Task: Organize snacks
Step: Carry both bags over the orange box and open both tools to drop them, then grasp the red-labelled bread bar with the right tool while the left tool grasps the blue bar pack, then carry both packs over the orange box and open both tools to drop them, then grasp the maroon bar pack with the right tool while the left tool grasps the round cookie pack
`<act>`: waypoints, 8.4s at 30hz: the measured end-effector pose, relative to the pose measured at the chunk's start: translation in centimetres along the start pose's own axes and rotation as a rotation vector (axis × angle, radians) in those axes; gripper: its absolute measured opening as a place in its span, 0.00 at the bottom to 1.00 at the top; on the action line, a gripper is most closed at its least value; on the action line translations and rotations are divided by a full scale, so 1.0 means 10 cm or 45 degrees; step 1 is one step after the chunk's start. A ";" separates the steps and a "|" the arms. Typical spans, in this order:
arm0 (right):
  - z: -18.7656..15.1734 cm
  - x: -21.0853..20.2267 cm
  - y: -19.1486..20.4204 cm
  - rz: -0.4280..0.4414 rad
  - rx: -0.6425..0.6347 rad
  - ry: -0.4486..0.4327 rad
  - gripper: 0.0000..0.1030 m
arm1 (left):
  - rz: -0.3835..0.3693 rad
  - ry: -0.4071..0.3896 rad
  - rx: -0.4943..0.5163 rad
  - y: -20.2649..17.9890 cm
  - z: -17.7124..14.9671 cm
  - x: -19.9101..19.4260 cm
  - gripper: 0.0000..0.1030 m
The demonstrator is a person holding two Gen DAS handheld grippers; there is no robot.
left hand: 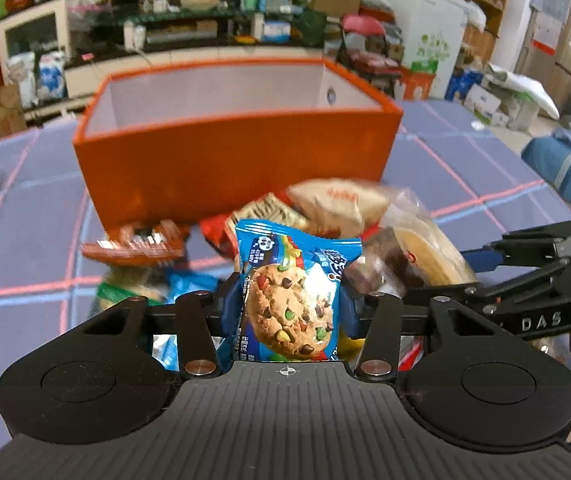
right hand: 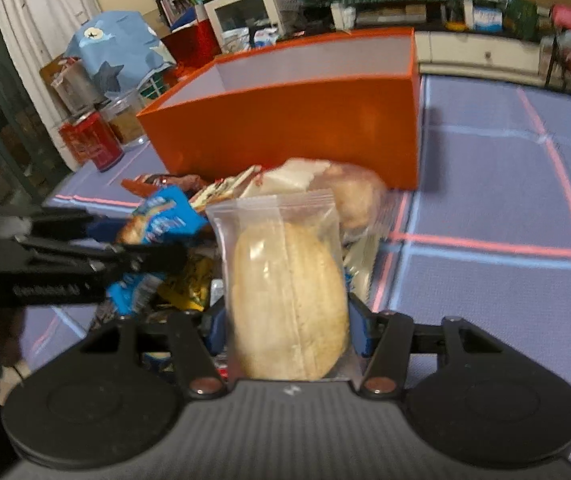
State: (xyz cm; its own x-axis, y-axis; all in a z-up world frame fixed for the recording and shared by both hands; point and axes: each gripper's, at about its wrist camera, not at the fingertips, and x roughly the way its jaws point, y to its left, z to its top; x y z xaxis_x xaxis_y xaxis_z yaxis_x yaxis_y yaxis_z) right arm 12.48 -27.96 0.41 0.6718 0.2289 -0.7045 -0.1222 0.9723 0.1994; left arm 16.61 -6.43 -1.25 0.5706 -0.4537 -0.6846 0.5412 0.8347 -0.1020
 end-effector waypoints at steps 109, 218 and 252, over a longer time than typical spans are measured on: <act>-0.74 -0.52 -0.09 -0.475 0.085 0.084 0.75 | -0.010 0.099 0.058 0.43 -0.27 0.14 0.49; 1.74 0.44 0.20 -0.347 0.022 -0.231 0.38 | 0.239 -0.154 -0.137 0.52 1.36 0.26 0.19; -0.65 -0.36 0.53 -0.044 -0.468 0.027 0.74 | 0.183 0.064 -0.278 0.28 -0.76 -0.57 0.70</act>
State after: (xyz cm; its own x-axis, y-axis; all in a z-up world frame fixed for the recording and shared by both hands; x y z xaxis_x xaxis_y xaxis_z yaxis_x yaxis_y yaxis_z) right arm 4.66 -23.29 -0.45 0.6655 0.1932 -0.7210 -0.3566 0.9309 -0.0797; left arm 10.17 0.83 -3.11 0.5973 -0.3143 -0.7379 0.3075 0.9395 -0.1512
